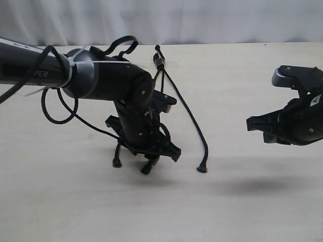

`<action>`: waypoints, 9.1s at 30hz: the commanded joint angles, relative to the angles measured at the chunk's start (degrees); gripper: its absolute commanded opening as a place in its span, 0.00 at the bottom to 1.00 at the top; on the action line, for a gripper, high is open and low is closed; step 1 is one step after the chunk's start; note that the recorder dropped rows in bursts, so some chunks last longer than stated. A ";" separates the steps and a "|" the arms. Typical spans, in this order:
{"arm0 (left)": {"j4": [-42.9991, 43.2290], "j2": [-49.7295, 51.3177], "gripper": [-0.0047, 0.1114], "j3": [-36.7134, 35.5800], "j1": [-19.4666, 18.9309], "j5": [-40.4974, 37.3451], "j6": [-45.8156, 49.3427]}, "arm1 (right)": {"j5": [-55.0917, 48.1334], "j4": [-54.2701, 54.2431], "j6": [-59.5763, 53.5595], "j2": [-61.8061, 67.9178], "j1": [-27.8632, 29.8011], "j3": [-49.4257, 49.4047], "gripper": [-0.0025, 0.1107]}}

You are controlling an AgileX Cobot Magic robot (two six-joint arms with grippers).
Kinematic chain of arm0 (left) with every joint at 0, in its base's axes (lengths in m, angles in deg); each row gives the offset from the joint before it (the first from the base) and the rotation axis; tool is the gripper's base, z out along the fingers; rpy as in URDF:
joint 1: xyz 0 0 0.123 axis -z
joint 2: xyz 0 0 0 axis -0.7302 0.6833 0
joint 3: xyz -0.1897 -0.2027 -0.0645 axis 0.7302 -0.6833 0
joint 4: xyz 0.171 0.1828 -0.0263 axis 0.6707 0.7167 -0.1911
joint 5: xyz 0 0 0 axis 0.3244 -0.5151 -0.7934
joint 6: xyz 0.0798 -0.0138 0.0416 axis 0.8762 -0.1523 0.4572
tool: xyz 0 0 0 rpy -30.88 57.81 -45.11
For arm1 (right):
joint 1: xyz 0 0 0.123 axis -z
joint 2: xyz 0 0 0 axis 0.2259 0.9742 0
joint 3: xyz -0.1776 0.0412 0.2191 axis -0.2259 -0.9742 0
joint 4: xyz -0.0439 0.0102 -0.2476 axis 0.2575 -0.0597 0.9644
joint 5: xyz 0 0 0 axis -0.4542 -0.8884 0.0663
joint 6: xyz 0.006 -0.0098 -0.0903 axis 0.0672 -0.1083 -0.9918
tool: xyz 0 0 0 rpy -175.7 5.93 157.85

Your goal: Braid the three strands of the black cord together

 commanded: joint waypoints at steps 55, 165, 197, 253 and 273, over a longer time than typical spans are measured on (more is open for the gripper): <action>-20.52 -14.37 0.47 -10.88 -26.71 5.05 19.40 | 2.87 -2.72 6.84 12.71 -26.05 18.40 0.34; 18.85 3.83 0.04 14.36 -3.52 -15.76 -3.37 | -23.98 -19.67 -18.83 22.00 11.28 31.47 0.45; -22.92 8.58 0.15 6.23 -4.21 -2.68 9.29 | -20.44 -26.72 -24.23 22.00 11.28 30.82 0.45; -9.57 -13.39 0.48 5.53 -18.58 -13.12 10.45 | -2.37 30.86 17.08 26.71 -29.06 21.58 0.06; -10.02 -13.39 0.48 -3.13 -17.99 -7.69 10.45 | 7.43 38.46 27.83 31.04 -17.36 21.58 0.06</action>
